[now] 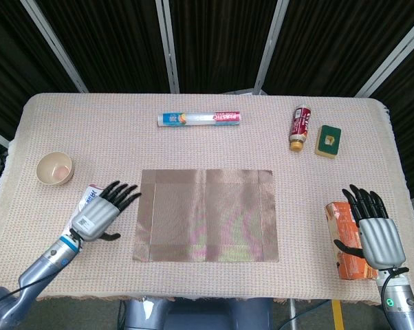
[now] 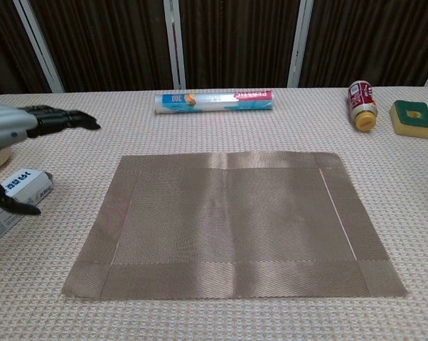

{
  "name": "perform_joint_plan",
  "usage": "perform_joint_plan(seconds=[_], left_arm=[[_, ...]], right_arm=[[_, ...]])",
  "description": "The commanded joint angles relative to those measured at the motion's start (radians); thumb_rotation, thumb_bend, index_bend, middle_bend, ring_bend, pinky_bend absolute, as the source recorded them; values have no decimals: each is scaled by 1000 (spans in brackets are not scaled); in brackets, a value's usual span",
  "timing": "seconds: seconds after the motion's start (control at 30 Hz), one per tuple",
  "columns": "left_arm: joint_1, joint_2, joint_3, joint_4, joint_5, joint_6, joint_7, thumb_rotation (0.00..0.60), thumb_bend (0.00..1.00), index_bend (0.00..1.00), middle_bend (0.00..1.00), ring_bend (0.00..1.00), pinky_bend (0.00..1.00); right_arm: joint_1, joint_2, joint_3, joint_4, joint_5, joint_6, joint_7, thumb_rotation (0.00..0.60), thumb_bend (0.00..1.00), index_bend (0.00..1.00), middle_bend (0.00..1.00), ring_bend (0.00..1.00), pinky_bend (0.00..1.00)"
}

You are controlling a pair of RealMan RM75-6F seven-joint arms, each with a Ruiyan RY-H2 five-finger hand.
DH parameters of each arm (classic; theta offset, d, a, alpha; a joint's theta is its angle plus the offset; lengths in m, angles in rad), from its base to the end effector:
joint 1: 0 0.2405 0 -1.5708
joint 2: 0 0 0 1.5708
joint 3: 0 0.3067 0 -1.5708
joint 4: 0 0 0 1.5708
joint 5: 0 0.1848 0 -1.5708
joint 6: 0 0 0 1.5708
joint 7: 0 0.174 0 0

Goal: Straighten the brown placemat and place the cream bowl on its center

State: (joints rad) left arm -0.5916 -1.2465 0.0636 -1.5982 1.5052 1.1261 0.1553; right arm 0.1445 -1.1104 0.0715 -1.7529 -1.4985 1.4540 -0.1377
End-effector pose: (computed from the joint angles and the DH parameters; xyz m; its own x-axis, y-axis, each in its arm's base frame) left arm -0.2370 0.3278 0.0840 0.5826 0.1992 0.7880 0.7472 -0.5126 -0.4229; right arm -0.3070 -0.2331 0.1945 0.4004 0.0038 0.9163 -0.9133 -0.0801 0.3994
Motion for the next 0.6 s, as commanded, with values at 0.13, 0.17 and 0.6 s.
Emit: perform_joint_plan(seconds=[0.13,0.17,0.6], left_arm=[[16,21,-103,147,-173,-30,-115,600,0,3,0,0,0],[17,16,-112,177,-201,-47,-131,600,0,12,0,0,0],[33,-165,-141,659,-332,-251,-340,600,5,287,0,0,0]], right_arm=[[-1,2,0,-2,-4,1,1,600,0,0,0,0,0],[-1,2,0,-2,-4,1,1,600,0,0,0,0,0],[6,-10,3,9,13,-19,-23,600,0,0,0,0,0]])
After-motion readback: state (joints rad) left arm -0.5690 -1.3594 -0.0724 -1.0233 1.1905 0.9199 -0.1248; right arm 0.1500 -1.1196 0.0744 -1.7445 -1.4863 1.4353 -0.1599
